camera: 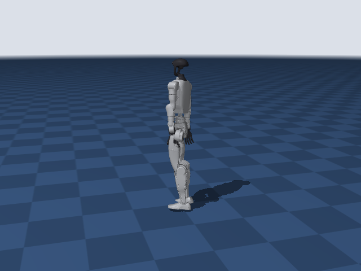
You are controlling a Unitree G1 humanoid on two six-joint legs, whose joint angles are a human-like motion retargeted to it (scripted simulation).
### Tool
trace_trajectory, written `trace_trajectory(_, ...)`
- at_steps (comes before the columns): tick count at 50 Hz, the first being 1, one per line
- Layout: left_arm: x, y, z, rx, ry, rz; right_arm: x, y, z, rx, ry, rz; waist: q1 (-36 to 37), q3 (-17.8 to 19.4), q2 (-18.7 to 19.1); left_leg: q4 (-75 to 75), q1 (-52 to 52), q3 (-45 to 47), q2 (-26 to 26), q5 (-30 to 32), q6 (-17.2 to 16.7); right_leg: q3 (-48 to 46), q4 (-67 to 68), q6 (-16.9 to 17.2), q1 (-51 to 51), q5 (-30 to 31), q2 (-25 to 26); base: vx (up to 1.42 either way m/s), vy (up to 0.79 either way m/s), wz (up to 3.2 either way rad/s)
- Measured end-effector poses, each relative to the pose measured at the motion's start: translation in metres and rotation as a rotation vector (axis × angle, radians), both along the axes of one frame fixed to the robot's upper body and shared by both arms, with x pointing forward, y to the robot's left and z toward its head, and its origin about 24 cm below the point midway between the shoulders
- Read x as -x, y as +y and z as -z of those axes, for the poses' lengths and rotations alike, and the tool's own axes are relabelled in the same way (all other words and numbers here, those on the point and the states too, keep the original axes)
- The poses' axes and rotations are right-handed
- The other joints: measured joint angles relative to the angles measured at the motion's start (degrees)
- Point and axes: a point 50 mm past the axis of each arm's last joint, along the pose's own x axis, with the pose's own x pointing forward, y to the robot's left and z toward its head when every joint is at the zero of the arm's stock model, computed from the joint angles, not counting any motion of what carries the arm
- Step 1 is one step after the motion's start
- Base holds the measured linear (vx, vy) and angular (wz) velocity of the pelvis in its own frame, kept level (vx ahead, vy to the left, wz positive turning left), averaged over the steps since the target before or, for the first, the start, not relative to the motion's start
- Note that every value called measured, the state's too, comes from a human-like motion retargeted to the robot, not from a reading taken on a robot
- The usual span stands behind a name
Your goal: Upper body actions
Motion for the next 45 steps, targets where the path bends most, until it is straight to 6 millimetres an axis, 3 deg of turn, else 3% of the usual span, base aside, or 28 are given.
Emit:
trace_trajectory(37, 0.003, -0.003, 0.0, 0.015, 0.003, 0.003, -0.001, -0.001, 0.0, 0.005, -0.006, -0.007, -1.27, 0.13, 0.23, -0.02, 0.16, -1.09, -0.15, 0.01, -0.18, -1.19, -0.07, -0.01, 0.27, -0.17, -0.19, 0.0, 0.0, 0.02)
trace_trajectory(45, 0.002, -0.003, 0.0, 0.015, 0.002, -0.004, -0.013, 0.003, 0.0, -0.01, -0.099, 0.02, -1.04, 0.16, 0.13, 0.03, 0.22, -0.67, -0.03, 0.04, -0.19, -0.77, -0.05, -0.09, 0.3, -0.16, -0.03, 0.0, 0.0, 0.0)
